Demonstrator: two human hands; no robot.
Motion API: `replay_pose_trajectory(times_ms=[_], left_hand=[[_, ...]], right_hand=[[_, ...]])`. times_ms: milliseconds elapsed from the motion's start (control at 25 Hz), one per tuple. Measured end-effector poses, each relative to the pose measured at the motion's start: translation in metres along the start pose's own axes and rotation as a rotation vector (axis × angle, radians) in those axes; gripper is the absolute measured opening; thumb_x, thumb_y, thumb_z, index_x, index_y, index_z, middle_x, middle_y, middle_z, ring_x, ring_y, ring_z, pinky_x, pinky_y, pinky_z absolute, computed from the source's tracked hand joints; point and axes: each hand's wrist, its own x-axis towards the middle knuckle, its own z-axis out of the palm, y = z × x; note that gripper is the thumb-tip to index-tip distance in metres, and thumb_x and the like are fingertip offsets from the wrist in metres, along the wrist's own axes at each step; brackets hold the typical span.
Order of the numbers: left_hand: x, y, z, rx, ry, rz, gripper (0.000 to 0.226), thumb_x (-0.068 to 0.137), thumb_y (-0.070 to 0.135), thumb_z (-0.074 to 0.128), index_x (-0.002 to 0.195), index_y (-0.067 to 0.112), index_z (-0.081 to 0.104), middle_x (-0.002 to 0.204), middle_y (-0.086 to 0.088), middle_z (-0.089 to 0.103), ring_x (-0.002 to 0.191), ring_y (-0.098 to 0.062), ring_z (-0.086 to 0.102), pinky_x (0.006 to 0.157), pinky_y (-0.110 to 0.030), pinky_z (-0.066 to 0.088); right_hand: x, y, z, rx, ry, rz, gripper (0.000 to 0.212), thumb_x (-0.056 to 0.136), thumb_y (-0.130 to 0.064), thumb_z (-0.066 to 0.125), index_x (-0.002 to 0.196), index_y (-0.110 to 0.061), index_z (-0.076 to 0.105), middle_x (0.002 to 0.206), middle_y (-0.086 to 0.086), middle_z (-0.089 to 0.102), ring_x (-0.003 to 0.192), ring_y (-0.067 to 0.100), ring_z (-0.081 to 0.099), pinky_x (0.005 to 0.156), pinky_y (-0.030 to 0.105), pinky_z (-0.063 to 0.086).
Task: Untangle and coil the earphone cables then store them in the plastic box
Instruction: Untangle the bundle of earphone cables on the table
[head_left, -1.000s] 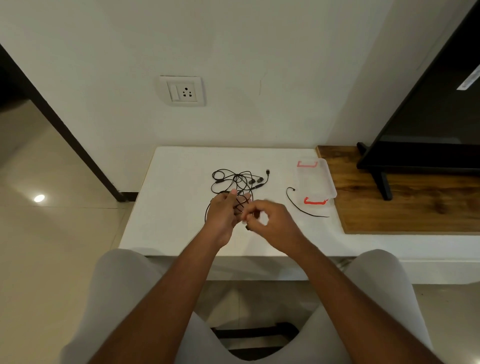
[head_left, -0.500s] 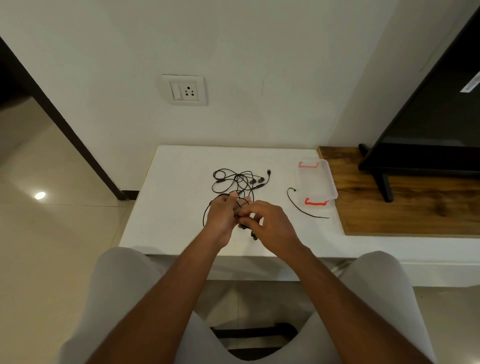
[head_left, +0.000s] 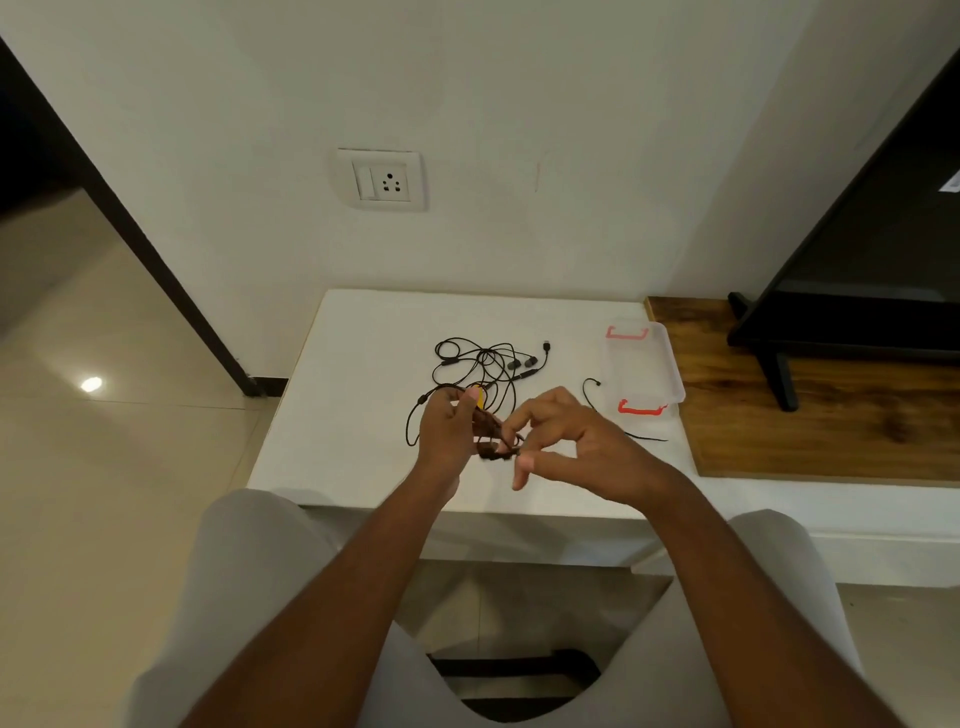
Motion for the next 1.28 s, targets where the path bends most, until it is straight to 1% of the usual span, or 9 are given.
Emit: replay_pose_trajectory(times_ms=[120,240,360,520,640,760,920,1040,1280], left_hand=[[-0.002,-0.001,0.003,-0.044,-0.064,0.009,0.027,0.102,0.027,0.046,0.108,0.000,0.048,0.066,-0.002,0.071,0.060,-0.017,0.069,0.056,-0.034,0.057],[-0.003,0.000,0.005,-0.107,-0.089,-0.020,0.022,0.103,0.025,0.045,0.107,0.003,0.047,0.061,-0.005,0.068,0.053,-0.022,0.067,0.050,-0.034,0.057],[-0.001,-0.001,0.001,-0.145,-0.034,-0.037,0.021,0.104,0.024,0.042,0.109,0.004,0.046,0.067,-0.011,0.069,0.049,-0.025,0.066,0.045,-0.030,0.053],[0.007,0.001,-0.011,-0.175,0.040,-0.045,0.019,0.104,0.023,0.045,0.104,0.005,0.047,0.072,-0.016,0.068,0.048,-0.026,0.066,0.047,-0.029,0.055],[0.011,0.001,-0.015,-0.185,0.054,-0.051,0.017,0.102,0.022,0.049,0.100,0.005,0.048,0.065,-0.012,0.065,0.043,-0.024,0.061,0.041,-0.024,0.045],[0.010,0.002,-0.012,-0.141,0.062,-0.051,0.017,0.101,0.022,0.051,0.097,0.006,0.050,0.063,-0.010,0.062,0.040,-0.020,0.058,0.039,-0.022,0.039],[0.012,0.002,-0.012,-0.157,0.082,-0.057,0.017,0.101,0.022,0.051,0.097,0.005,0.051,0.066,-0.011,0.064,0.044,-0.021,0.057,0.038,-0.021,0.036],[0.012,0.002,-0.011,-0.145,0.048,-0.028,0.018,0.102,0.023,0.049,0.093,0.006,0.048,0.075,-0.013,0.071,0.039,-0.020,0.055,0.037,-0.021,0.030],[0.012,0.001,-0.017,-0.160,0.000,-0.074,0.018,0.102,0.026,0.048,0.089,0.013,0.048,0.077,-0.009,0.076,0.039,-0.016,0.049,0.038,-0.019,0.031]], right_hand=[[0.001,0.001,-0.008,0.198,0.081,0.080,0.037,0.088,-0.049,0.061,0.072,-0.022,0.079,0.072,0.012,0.067,0.076,0.017,0.056,0.081,0.030,0.048],[0.005,0.014,-0.007,-0.163,0.081,0.243,0.036,0.084,-0.064,0.057,0.086,-0.035,0.079,0.065,0.017,0.061,0.054,0.023,0.044,0.063,0.039,0.043],[0.001,0.013,-0.008,-0.238,-0.021,0.221,0.018,0.094,-0.037,0.060,0.086,-0.034,0.076,0.066,-0.012,0.070,0.068,0.002,0.061,0.086,0.030,0.045],[-0.007,-0.004,-0.016,0.182,0.047,0.092,0.028,0.098,-0.014,0.051,0.118,-0.028,0.066,0.080,-0.002,0.076,0.106,0.003,0.064,0.101,0.020,0.044],[-0.006,0.009,-0.025,0.071,0.061,0.205,0.027,0.097,-0.024,0.055,0.117,-0.013,0.070,0.072,-0.013,0.074,0.102,0.004,0.067,0.107,0.036,0.043],[-0.005,0.020,-0.021,-0.190,0.077,0.272,0.014,0.092,-0.030,0.064,0.089,-0.027,0.077,0.066,-0.017,0.071,0.089,0.002,0.068,0.102,0.037,0.046],[-0.005,0.019,-0.016,0.067,0.233,0.077,0.015,0.091,-0.023,0.061,0.089,-0.024,0.076,0.090,-0.006,0.075,0.094,0.009,0.068,0.089,0.023,0.049],[-0.002,0.018,-0.016,0.073,0.208,-0.028,0.016,0.090,-0.024,0.061,0.091,-0.021,0.077,0.107,-0.009,0.071,0.110,0.012,0.063,0.096,0.023,0.046],[-0.004,0.008,-0.024,0.505,0.347,-0.164,0.020,0.092,-0.035,0.059,0.089,-0.024,0.075,0.098,0.002,0.075,0.105,0.024,0.066,0.097,0.033,0.048]])
